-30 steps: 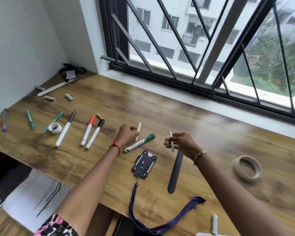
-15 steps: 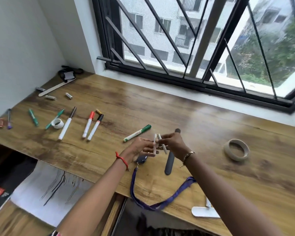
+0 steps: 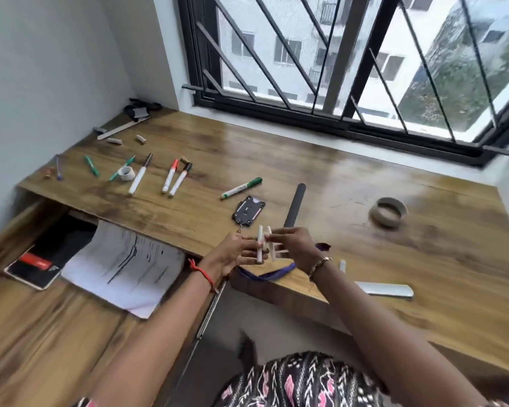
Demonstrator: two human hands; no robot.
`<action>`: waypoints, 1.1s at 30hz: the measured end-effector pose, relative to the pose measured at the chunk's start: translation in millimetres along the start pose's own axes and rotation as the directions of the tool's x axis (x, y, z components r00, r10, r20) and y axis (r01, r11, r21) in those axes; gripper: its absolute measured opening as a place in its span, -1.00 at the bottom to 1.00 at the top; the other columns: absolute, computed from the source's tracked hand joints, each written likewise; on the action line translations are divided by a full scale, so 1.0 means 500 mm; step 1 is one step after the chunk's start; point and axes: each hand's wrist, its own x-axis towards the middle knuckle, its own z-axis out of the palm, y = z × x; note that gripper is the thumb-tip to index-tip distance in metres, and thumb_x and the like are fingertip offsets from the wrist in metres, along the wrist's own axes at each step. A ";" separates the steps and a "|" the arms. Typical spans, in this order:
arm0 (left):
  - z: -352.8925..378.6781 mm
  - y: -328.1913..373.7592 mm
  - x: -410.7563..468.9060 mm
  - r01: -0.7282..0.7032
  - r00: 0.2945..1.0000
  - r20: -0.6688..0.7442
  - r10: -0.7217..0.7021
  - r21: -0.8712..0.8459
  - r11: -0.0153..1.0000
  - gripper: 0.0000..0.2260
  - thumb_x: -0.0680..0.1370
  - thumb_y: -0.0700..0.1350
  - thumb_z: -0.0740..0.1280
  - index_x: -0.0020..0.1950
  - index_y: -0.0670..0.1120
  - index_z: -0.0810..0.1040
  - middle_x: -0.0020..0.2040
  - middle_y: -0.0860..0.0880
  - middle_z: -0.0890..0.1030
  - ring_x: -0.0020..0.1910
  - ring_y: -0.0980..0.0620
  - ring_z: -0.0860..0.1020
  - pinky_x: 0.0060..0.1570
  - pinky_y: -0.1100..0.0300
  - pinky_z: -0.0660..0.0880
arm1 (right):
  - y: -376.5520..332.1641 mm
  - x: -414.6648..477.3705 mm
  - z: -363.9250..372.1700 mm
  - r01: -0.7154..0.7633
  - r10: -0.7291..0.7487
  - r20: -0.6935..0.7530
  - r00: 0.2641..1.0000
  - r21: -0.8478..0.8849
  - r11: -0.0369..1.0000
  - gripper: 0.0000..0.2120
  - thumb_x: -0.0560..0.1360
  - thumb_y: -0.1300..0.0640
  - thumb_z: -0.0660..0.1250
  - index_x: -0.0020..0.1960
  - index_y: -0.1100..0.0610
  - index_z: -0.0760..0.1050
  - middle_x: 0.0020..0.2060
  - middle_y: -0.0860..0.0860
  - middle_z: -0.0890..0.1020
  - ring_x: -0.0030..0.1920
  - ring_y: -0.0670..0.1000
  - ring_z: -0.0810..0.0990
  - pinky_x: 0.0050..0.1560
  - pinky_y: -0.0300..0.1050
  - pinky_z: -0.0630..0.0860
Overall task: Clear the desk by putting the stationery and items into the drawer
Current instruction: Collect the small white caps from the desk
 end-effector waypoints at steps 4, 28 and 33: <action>-0.012 -0.050 -0.085 -0.005 0.999 -0.049 0.007 0.044 0.999 -0.90 0.52 -0.32 0.27 -0.08 -0.21 0.57 -0.36 -0.03 0.67 -0.40 0.07 0.64 -0.32 0.21 0.61 | 0.059 -0.061 0.043 -0.028 0.030 -0.014 0.999 0.094 0.995 -0.71 0.32 0.39 0.46 0.00 0.47 0.53 -0.42 0.19 0.59 -0.57 0.01 0.53 -0.47 -0.14 0.55; -0.242 -0.176 -0.338 0.069 0.966 -0.256 -0.036 0.122 0.990 -0.81 0.50 -0.29 0.34 0.10 -0.15 0.56 -0.17 -0.08 0.67 -0.23 0.05 0.66 -0.21 0.19 0.61 | 0.197 -0.214 0.325 -0.094 0.092 0.153 0.984 0.005 0.996 -0.82 0.38 0.47 0.37 -0.02 0.48 0.51 -0.35 0.19 0.60 -0.52 -0.04 0.60 -0.41 -0.27 0.57; -0.357 -0.199 -0.364 0.116 0.972 -0.217 -0.086 0.131 0.985 -0.73 0.49 -0.32 0.33 0.19 -0.22 0.53 -0.11 -0.10 0.65 -0.14 0.00 0.63 -0.12 0.15 0.60 | 0.234 -0.220 0.439 -0.151 0.147 0.125 0.981 0.019 0.988 -0.79 0.38 0.46 0.38 0.01 0.47 0.51 -0.46 0.11 0.62 -0.52 -0.04 0.61 -0.47 -0.28 0.53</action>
